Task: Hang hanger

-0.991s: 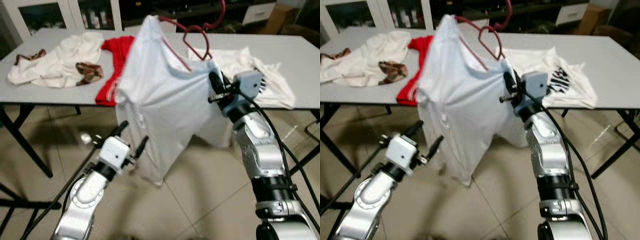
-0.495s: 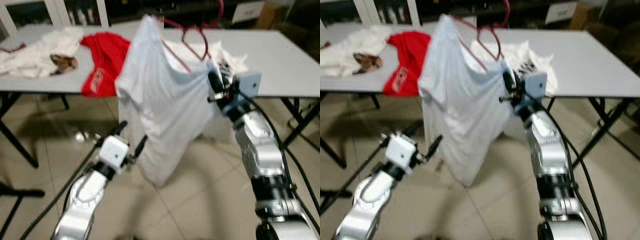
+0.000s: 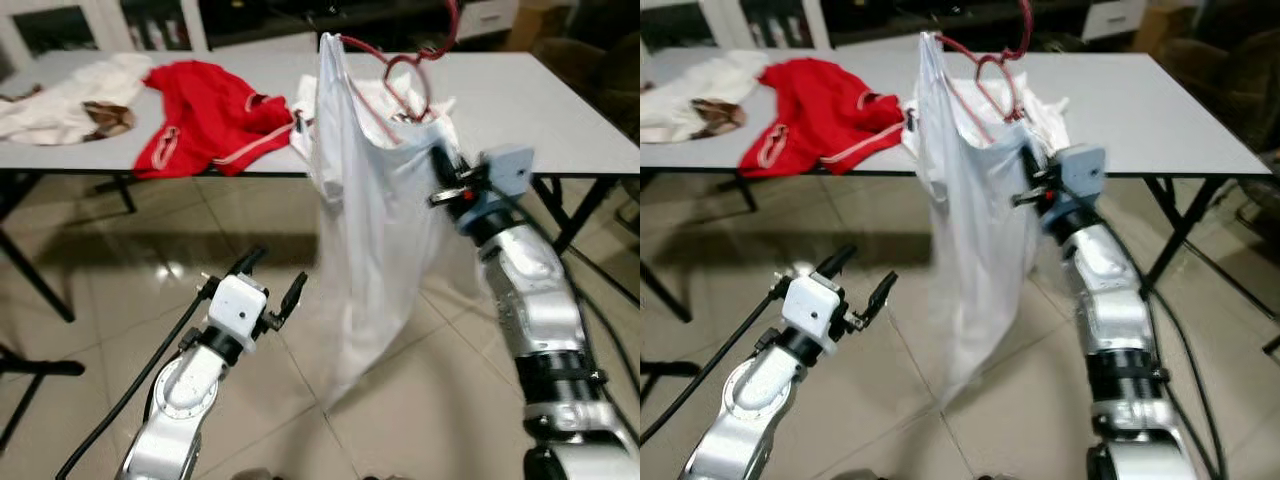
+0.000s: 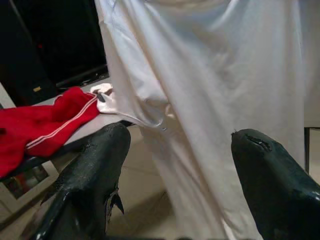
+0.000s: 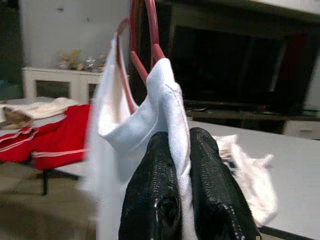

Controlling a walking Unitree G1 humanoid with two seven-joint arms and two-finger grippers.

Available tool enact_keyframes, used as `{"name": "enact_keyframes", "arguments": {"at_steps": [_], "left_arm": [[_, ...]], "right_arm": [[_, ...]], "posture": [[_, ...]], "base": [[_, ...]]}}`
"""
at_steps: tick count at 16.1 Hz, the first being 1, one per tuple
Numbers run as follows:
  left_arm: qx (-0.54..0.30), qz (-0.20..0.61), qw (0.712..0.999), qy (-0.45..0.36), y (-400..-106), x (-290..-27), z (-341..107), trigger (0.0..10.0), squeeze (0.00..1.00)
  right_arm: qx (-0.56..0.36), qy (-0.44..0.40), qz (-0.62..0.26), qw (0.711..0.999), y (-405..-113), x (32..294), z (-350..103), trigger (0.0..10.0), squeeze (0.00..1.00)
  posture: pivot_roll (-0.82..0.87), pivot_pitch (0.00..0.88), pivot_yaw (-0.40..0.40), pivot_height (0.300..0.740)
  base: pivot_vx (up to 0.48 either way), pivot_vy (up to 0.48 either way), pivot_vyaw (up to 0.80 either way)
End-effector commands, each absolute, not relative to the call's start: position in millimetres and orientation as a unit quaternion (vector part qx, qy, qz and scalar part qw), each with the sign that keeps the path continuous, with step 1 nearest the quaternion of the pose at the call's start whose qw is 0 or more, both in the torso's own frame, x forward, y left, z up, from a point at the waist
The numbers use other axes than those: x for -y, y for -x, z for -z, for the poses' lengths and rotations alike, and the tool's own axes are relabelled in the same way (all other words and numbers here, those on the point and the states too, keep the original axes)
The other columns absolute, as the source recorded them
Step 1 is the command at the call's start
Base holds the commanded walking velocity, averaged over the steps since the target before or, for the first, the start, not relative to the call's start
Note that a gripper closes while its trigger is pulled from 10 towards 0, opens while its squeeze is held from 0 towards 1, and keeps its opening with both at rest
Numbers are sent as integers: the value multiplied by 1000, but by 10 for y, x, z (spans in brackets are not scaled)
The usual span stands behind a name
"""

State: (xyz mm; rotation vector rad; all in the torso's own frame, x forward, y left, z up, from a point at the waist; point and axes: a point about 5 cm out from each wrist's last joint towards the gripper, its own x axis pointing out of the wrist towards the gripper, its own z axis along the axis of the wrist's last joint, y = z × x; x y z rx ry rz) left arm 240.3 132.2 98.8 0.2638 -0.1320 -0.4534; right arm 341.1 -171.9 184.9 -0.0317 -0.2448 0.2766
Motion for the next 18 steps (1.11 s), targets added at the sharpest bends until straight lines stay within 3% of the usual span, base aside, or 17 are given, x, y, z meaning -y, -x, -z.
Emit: {"name": "enact_keyframes", "arguments": {"at_steps": [1, 9, 18], "left_arm": [[66, 222, 965, -126, -2429, -1345, -1016, 10000, 0], [63, 225, 962, -140, -2434, -1312, -1007, 10000, 0], [64, 226, 962, -142, -2427, -1298, -1001, 10000, 0]], "right_arm": [[150, 23, -113, 982, -3451, 1801, -1997, 10000, 0], [134, 16, -139, 981, -3426, 1636, -1901, 10000, 0], [131, 14, -145, 981, -3414, 1612, -1882, 10000, 0]], "posture": [[39, 0, 25, 736], [46, 0, 20, 736], [41, 0, 21, 736]], "base": [[0, 0, 0], [0, -33, 0], [0, -468, 0]]}}
